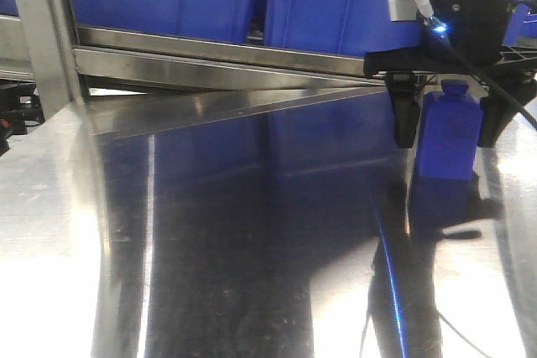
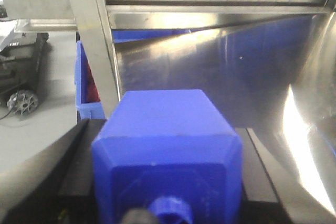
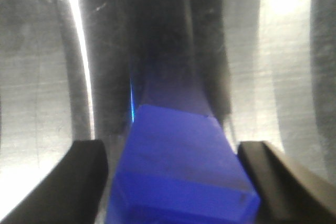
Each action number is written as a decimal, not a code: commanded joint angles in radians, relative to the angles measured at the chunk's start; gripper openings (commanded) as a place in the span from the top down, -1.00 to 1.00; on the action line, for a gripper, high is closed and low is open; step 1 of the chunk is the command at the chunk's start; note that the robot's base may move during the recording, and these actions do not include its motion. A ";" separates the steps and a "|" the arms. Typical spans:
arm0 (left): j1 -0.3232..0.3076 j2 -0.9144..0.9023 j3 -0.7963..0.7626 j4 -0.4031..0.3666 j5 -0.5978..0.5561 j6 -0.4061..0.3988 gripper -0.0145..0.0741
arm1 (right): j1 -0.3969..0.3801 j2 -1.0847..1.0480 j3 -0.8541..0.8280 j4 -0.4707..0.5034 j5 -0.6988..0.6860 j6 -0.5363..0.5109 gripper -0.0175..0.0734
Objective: Pick and sort blue part to right shelf
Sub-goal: 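Grasp the second blue bottle-shaped part with the right gripper and lift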
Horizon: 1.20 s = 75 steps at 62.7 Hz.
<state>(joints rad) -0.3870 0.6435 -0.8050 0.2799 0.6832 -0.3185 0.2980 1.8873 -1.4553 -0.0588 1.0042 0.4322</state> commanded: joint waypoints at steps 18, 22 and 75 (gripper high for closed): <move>-0.004 -0.033 0.000 0.010 -0.153 -0.001 -0.08 | -0.001 -0.059 -0.033 -0.030 -0.019 -0.001 -0.13; -0.002 -0.059 0.031 0.017 -0.153 -0.001 -0.08 | -0.001 -0.068 -0.033 -0.032 -0.019 -0.017 -0.13; -0.002 -0.613 0.357 0.035 -0.119 -0.005 -0.08 | 0.099 -0.470 0.118 -0.106 -0.145 -0.134 -0.13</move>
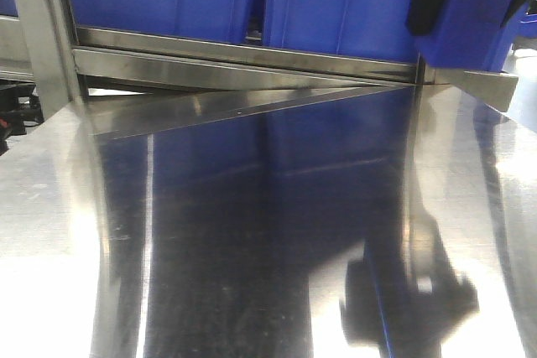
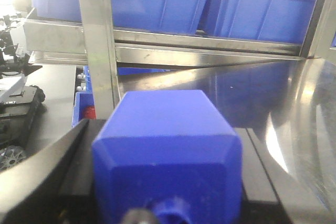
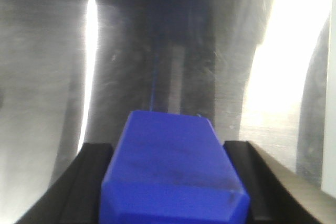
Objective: Pick and sort blue part to right shelf
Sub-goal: 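Grasp the second blue bottle-shaped part with the right gripper and lift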
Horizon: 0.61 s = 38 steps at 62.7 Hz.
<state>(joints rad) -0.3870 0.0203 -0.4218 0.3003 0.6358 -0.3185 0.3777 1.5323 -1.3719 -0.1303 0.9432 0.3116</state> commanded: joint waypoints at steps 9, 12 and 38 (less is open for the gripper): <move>-0.002 0.010 -0.026 0.018 -0.073 -0.005 -0.08 | 0.062 -0.265 0.200 -0.034 -0.188 -0.014 -0.13; -0.002 0.010 -0.026 0.018 -0.073 -0.005 -0.08 | 0.072 -0.320 0.261 -0.034 -0.221 -0.014 -0.13; -0.002 0.010 -0.026 0.018 -0.073 -0.005 -0.08 | 0.087 -0.816 0.668 -0.053 -0.374 -0.023 -0.13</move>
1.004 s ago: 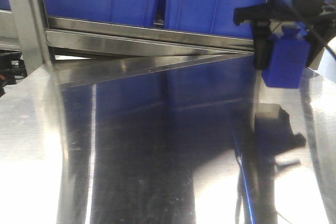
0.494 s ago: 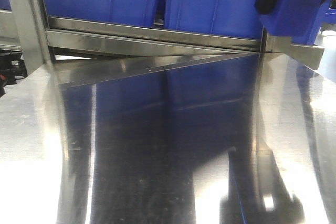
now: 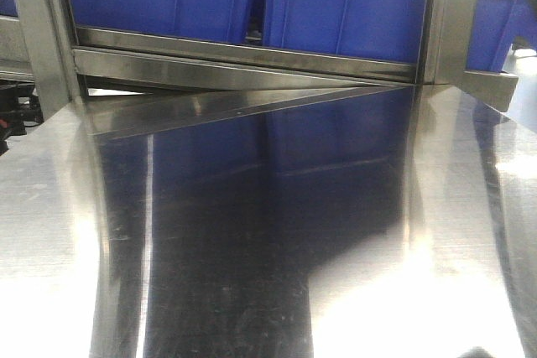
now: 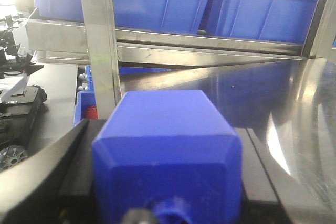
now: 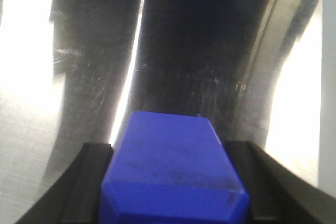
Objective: Pick and sort blue part to right shelf
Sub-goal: 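Grasp the second blue bottle-shaped part with the right gripper and lift, then hold both parts raised in the left and right grippers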
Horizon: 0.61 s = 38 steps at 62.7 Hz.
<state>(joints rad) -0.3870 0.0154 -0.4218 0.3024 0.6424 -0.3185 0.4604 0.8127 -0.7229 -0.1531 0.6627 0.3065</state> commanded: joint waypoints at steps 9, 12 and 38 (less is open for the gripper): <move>-0.002 0.015 -0.026 0.016 -0.080 -0.005 -0.08 | 0.005 -0.259 0.083 -0.031 -0.109 -0.045 -0.13; -0.002 0.015 -0.026 0.016 -0.080 -0.005 -0.08 | 0.005 -0.313 0.097 -0.032 -0.110 -0.051 -0.13; -0.002 0.015 -0.026 0.016 -0.080 -0.005 -0.08 | 0.005 -0.628 0.122 -0.033 -0.120 -0.172 -0.13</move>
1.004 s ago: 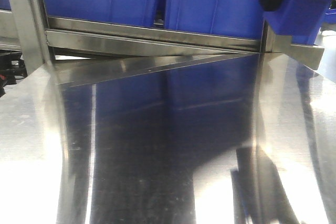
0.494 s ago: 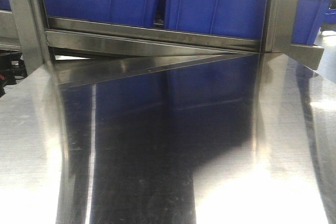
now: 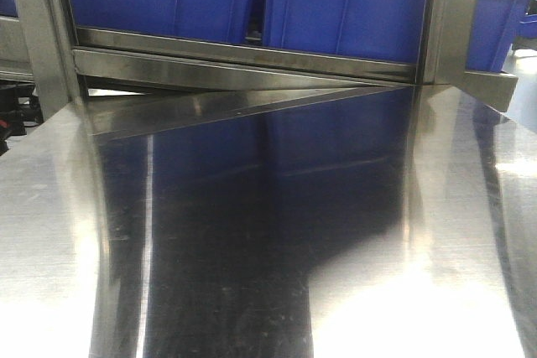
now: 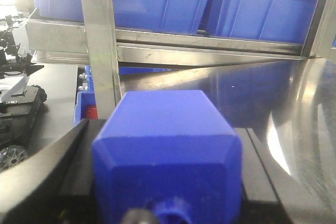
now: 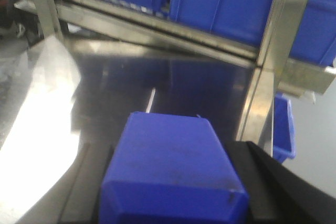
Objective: Pick and sort blue part to right shelf
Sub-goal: 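Hold both parts raised in the left and right grippers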
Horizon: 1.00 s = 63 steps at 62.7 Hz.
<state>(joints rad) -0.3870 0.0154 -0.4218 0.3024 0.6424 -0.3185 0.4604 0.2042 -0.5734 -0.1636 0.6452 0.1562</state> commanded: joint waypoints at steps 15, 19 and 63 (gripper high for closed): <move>-0.002 0.015 -0.026 0.016 -0.080 -0.005 -0.08 | 0.005 -0.031 -0.028 -0.022 -0.102 -0.022 -0.13; -0.002 0.015 -0.026 0.016 -0.080 -0.005 -0.08 | 0.005 -0.031 -0.028 -0.022 -0.099 -0.022 -0.13; -0.002 0.015 -0.026 0.016 -0.080 -0.005 -0.08 | 0.005 -0.031 -0.028 -0.022 -0.087 -0.022 -0.13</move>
<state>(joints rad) -0.3870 0.0154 -0.4218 0.3024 0.6428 -0.3185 0.4604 0.1603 -0.5734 -0.1643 0.6509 0.1458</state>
